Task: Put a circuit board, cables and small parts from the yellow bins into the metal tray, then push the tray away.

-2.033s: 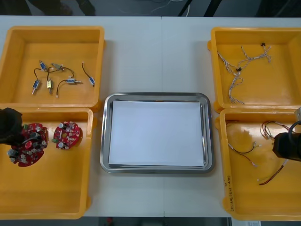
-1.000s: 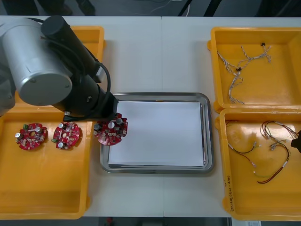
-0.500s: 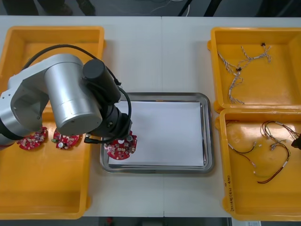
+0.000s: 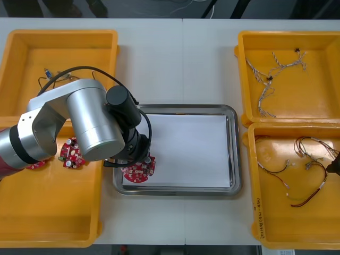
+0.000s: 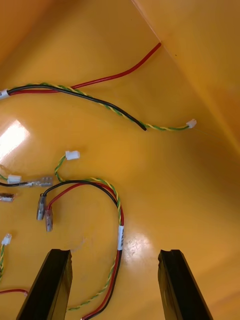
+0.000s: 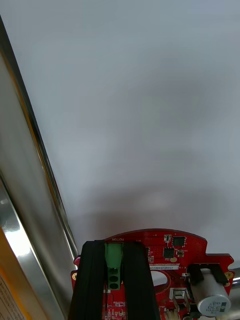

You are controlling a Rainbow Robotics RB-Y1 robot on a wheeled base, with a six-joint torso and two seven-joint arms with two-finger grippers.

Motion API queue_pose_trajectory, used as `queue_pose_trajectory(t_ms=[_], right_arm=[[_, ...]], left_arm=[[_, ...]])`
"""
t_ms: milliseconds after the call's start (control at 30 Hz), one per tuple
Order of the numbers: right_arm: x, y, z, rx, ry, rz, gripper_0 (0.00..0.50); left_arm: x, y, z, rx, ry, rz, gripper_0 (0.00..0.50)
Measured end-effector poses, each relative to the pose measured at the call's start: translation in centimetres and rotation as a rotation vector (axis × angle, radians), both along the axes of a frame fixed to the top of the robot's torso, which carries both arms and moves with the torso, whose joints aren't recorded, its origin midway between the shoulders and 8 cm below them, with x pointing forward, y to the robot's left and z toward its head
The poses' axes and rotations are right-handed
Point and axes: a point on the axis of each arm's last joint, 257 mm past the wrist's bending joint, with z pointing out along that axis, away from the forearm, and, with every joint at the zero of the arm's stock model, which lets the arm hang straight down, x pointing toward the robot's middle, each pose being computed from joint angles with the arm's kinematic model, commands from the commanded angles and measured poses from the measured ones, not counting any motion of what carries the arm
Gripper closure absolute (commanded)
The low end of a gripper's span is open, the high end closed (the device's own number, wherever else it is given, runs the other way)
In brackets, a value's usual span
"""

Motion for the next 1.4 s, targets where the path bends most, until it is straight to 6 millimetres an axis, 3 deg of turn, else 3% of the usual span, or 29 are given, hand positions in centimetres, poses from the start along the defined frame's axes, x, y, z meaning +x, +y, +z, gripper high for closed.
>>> queue_pose_trajectory(t_ms=[433,933,1000,1033,1067,1100,1133,1167,1233,1400], right_arm=[[1.8,1.3,-2.1,0.014,-0.037,0.027,0.0],[0.4,1.8,-3.8,0.049,-0.019,0.025,0.0],[0.2,1.8,-4.0,0.049,-0.017,0.023,0.0],[0.1,1.7,-4.1,0.049,-0.015,0.023,0.0],[0.0,1.7,-4.2,0.049,-0.013,0.022,0.0],[-0.1,1.7,-4.3,0.049,-0.012,0.021,0.0],[-0.1,1.7,-4.3,0.049,-0.012,0.021,0.0],[-0.1,1.7,-4.4,0.048,-0.012,0.021,0.0],[-0.1,1.7,-4.4,0.048,-0.015,0.022,0.0],[-0.1,1.9,-4.6,0.048,-0.013,0.027,0.0]], left_arm=[[0.3,-0.5,-1.0,-0.022,-0.002,0.042,0.5],[0.1,-0.5,-1.5,-0.018,-0.003,0.055,0.5],[0.1,-0.5,-1.5,-0.018,-0.004,0.055,0.444],[0.1,-0.5,-1.5,-0.019,-0.004,0.055,0.345],[0.1,-0.5,-1.5,-0.019,-0.005,0.055,0.197],[0.1,-0.6,-1.5,-0.02,-0.005,0.054,0.158],[0.2,-0.6,-1.4,-0.023,-0.006,0.053,0.066],[0.2,-0.7,-1.4,-0.026,-0.008,0.052,0.023],[0.3,-0.9,-1.4,-0.031,-0.011,0.05,0.0],[0.4,-1.2,-1.3,-0.043,-0.016,0.046,0.0]])
